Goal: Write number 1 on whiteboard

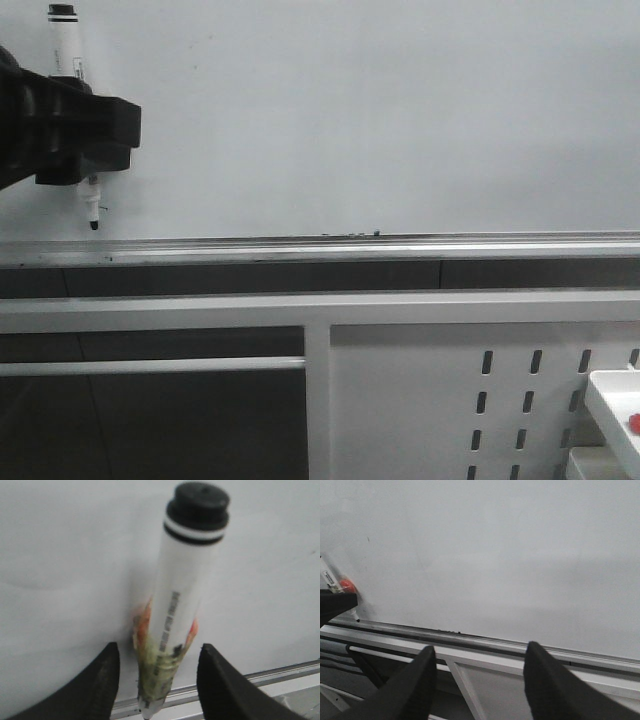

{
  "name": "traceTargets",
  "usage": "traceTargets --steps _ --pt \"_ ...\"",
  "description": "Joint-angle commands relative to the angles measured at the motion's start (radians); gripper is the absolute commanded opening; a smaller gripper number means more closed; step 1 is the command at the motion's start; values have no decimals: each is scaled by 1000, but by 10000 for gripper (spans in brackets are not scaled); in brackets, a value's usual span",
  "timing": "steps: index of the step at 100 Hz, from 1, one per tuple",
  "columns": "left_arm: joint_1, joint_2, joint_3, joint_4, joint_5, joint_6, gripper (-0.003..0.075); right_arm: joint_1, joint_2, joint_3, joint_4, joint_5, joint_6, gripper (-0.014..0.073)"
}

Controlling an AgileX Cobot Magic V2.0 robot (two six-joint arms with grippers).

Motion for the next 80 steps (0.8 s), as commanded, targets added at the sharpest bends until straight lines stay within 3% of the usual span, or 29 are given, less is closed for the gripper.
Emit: traceTargets --steps 1,24,43,60,71,80 --pt "0 -15 -34 25 -82 -11 269 1 14 -37 -16 -75 -9 350" --pt "0 27 -34 28 -49 -11 156 1 14 -37 -16 -67 -9 350" --pt "0 17 -34 77 -43 -11 -20 1 14 -37 -16 -19 -9 350" --pt "0 -29 -34 173 -18 -11 -20 1 14 -37 -6 -7 -9 349" --pt "-4 -82 -34 267 93 -11 -20 11 14 -53 2 -7 -16 347" --pt "-12 -133 -34 422 236 -11 -20 54 15 -78 75 -2 -182 347"
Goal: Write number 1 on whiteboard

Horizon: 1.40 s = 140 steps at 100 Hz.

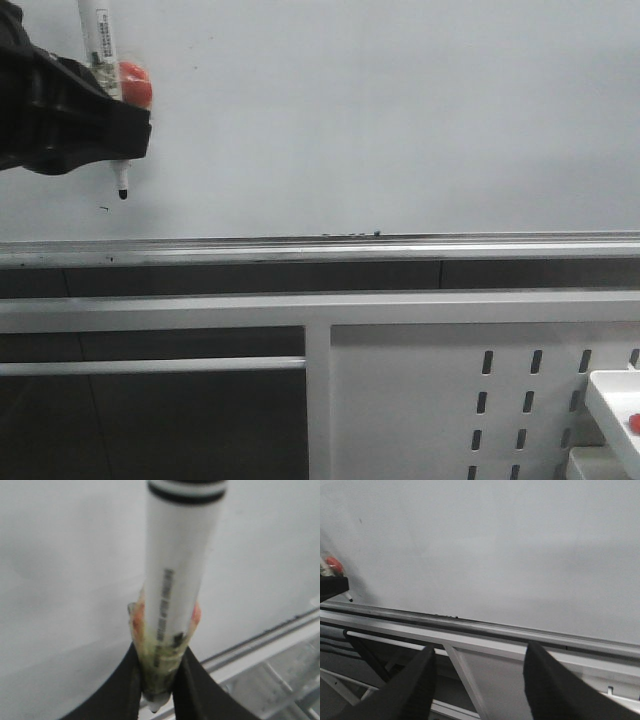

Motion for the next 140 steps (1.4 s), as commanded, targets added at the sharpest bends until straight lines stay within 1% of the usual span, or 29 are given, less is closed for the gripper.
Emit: traceTargets --steps 1,5,11,16,25,34,45,52,65,82,92,129,140 --pt "-14 -68 -31 150 80 -9 -20 41 17 -61 64 -69 -150 347" --pt "-30 -92 -31 256 151 -9 -20 72 29 -79 119 -51 -248 347" --pt "-66 -122 -31 372 207 -9 -20 117 61 -107 156 -11 -339 347" --pt "-110 -147 -38 469 256 -9 -20 162 101 -134 159 29 -406 347" --pt "-175 -167 -59 575 296 -9 -20 252 201 -189 159 70 -519 347" --pt "-225 -172 -89 629 310 -9 -20 344 327 -251 156 60 -581 347" --pt "-245 -172 -123 629 325 -9 -20 448 484 -334 112 20 -582 347" --pt "-245 -172 -141 629 351 -9 -20 489 556 -385 86 2 -582 347" --pt "-245 -172 -145 695 379 -9 -20 497 638 -453 84 -45 -580 348" --pt "-245 -172 -145 701 382 -9 -20 497 687 -473 104 -155 -580 348" --pt "-245 -172 -145 701 382 -9 -20 497 708 -473 107 -153 -580 347" --pt "-245 -172 -145 714 382 -9 -20 497 713 -473 178 -163 -580 346" --pt "-245 -172 -145 714 382 -9 -20 497 725 -473 206 -163 -580 315"
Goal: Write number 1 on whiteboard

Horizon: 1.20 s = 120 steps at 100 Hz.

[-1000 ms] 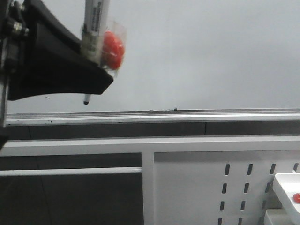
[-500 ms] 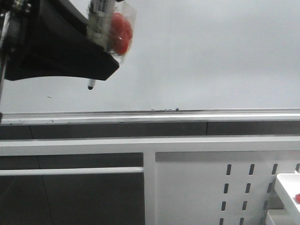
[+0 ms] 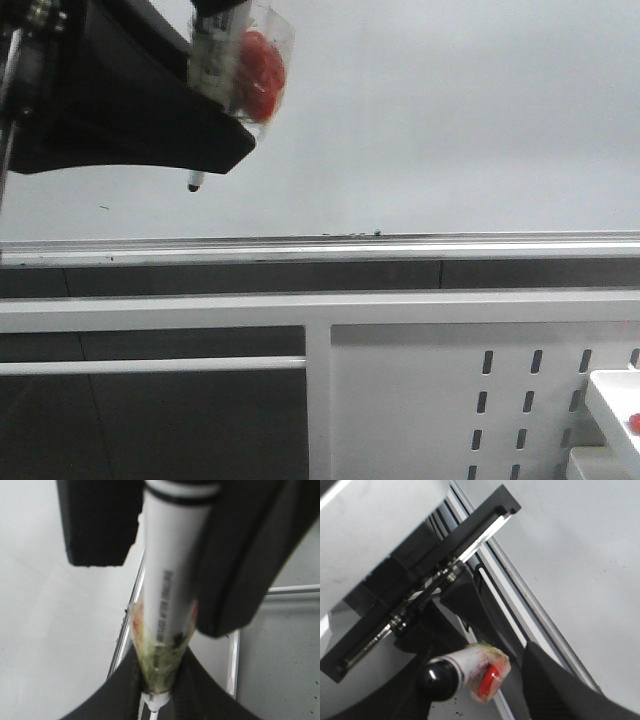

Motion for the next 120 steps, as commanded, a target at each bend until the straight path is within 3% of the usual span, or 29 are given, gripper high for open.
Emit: traceTargets --steps 1,19,34,44,53,68,75,105,112,120 --pt "-7 -19 -35 1 -62 -6 -20 -3 -1 -41 24 -88 -9 309" --pt "-7 -19 -35 1 -60 -6 -20 -3 23 -45 58 -68 -9 193" --pt "-7 -19 -35 1 -60 -6 -20 -3 28 -45 58 -14 -9 -78" --pt "-7 -21 -35 -13 -60 -6 -11 -3 28 -45 60 -21 -9 -65" --pt "-7 -34 -35 -75 -58 -6 86 -3 23 -45 44 -40 -9 -64" --pt "-7 -88 -35 -180 2 -6 363 -3 10 -45 -20 -55 -9 -48" --pt "-7 -131 -35 -182 29 -11 413 -3 -2 -40 -46 -78 -9 -48" --pt "-3 -452 -19 -296 53 -37 401 -87 -211 170 -70 -287 -9 -48" --pt "-3 -546 1 -296 44 -86 353 -138 -275 232 -101 -361 -9 -48" --pt "5 -650 31 -296 44 -125 234 -201 -325 290 -176 -455 -9 -48"
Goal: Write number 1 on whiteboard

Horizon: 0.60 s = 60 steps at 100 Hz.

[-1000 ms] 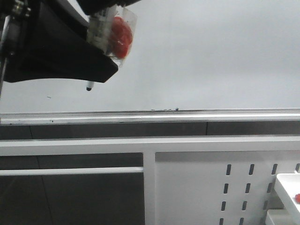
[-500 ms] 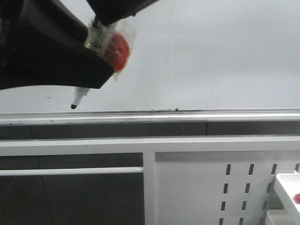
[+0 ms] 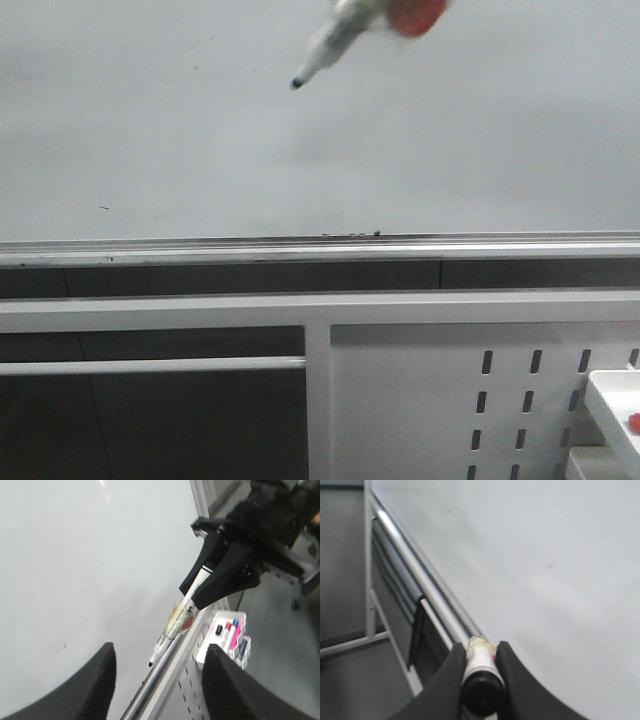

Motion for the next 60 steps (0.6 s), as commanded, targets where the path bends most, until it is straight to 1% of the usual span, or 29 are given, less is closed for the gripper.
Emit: traceTargets --steps 1,4,6,10,12,24,33,41,60 --pt "5 -94 3 -19 -71 -54 221 -65 -66 29 -84 -186 0 -48" --pt "11 -127 20 -19 -71 -69 151 -87 -73 39 -108 -210 0 -48" --pt "18 -150 31 -19 -71 -72 122 -102 -75 41 -122 -213 0 -48" --pt "32 -201 55 -19 -71 -71 13 -128 -75 44 -136 -217 0 -48" --pt "38 -214 68 -19 -71 -71 -18 -140 -72 44 -138 -217 0 -48" --pt "78 -295 136 -31 -109 -85 -20 -176 -44 44 -152 -244 0 -50" --pt "114 -323 181 -39 -158 -134 -20 -176 -10 44 -152 -303 0 -50" --pt "140 -328 197 -47 -174 -155 -20 -176 26 44 -152 -350 0 -50" --pt "189 -328 202 -58 -176 -155 -20 -176 89 44 -152 -435 -6 -50"
